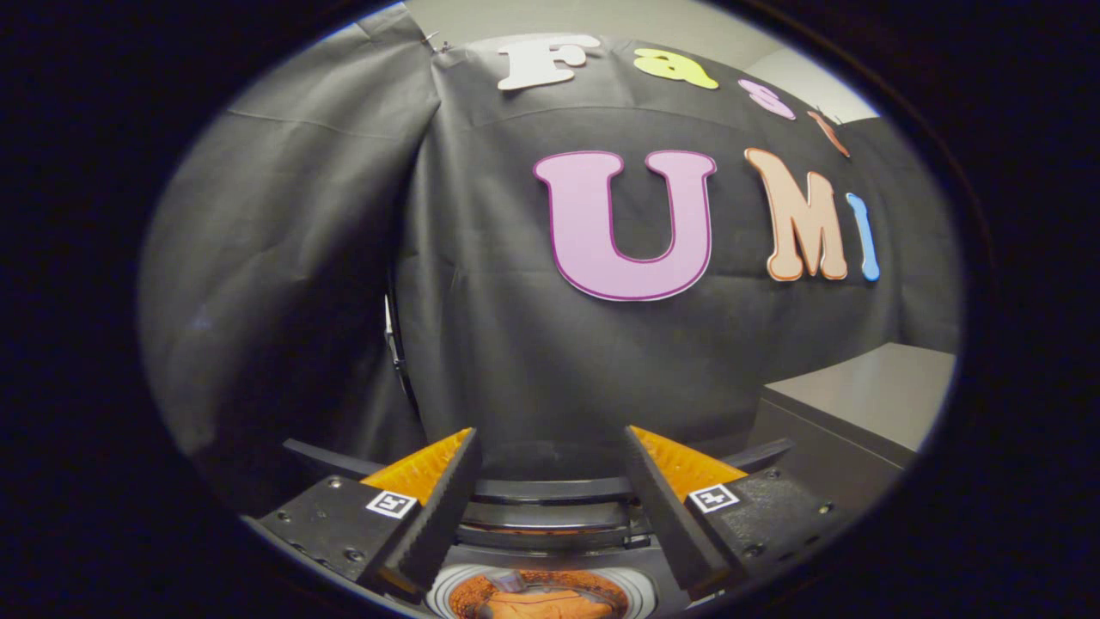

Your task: Put the clothes into the washing machine and then close the washing machine lid.

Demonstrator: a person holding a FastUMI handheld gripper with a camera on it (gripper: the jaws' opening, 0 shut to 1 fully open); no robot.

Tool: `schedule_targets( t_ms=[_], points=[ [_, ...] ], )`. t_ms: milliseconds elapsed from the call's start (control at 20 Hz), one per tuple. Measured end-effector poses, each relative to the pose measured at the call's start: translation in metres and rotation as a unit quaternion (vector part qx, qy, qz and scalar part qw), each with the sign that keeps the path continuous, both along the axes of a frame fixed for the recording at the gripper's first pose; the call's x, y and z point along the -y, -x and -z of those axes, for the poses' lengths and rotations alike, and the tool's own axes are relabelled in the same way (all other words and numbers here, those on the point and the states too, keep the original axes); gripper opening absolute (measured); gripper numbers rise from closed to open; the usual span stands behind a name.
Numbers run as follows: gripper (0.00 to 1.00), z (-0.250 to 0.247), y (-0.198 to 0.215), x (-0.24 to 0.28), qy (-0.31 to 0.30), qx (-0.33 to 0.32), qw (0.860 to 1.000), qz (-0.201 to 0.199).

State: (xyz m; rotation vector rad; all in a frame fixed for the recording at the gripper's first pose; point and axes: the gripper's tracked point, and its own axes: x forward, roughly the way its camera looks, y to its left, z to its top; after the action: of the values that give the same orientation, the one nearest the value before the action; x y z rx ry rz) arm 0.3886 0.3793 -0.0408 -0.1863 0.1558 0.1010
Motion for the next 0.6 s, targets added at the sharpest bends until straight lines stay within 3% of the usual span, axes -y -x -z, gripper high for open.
schedule_targets(
  t_ms=[600],
  points=[
    [0.99,0.0002,0.0013,-0.0001,-0.004,0.010,1.000,0.001]
  ],
)
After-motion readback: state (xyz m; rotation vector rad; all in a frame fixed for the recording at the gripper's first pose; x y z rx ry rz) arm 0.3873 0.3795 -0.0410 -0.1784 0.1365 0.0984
